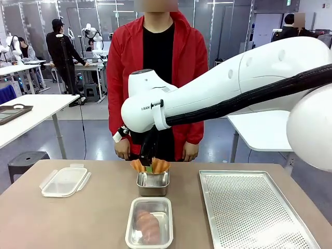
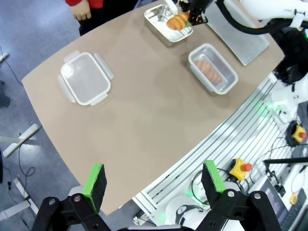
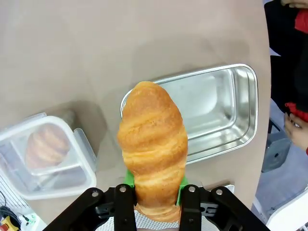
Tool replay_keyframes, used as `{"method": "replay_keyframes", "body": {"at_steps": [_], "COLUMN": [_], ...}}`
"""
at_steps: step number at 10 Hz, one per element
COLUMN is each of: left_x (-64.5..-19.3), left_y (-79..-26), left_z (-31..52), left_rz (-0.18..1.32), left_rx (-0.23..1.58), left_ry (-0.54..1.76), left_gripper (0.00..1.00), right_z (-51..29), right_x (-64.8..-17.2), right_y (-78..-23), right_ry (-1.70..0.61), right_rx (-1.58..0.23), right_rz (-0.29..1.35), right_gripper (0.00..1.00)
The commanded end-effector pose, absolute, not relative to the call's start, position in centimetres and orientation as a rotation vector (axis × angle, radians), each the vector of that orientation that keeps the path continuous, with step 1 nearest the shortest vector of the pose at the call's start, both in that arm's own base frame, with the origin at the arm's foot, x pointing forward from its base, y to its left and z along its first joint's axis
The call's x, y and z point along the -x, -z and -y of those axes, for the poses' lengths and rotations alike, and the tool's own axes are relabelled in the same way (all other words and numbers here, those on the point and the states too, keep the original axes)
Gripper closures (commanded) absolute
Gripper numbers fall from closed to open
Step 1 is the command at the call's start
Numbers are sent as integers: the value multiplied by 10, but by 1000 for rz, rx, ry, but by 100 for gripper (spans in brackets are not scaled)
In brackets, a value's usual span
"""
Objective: Place the bread into the airtight container.
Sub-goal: Pick up a Butter Roll and place it into an empty Airtight Container.
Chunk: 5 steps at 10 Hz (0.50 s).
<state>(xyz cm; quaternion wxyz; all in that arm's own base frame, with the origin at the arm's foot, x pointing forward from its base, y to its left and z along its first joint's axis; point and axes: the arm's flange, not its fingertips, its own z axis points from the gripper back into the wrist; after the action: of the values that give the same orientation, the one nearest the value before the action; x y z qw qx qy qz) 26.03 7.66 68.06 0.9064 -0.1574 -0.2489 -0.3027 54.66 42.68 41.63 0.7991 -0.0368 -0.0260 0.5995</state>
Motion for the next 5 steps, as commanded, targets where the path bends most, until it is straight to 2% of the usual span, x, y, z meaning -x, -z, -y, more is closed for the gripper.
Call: {"method": "replay_keyframes", "body": {"at_steps": [1,5], "left_x": [-260,-260], "left_y": [-682,-682], "left_z": [-77,-77], "left_rz": [518,518], "left_rx": [331,331], "left_ry": [642,642], "left_gripper": [0,0], "right_z": [-422,-427], "right_x": [-541,-547], "right_y": [-419,-417], "right_ry": [-1289,-1286], "right_rx": [86,79], "right_rz": [62,57], "right_gripper": [67,67]}}
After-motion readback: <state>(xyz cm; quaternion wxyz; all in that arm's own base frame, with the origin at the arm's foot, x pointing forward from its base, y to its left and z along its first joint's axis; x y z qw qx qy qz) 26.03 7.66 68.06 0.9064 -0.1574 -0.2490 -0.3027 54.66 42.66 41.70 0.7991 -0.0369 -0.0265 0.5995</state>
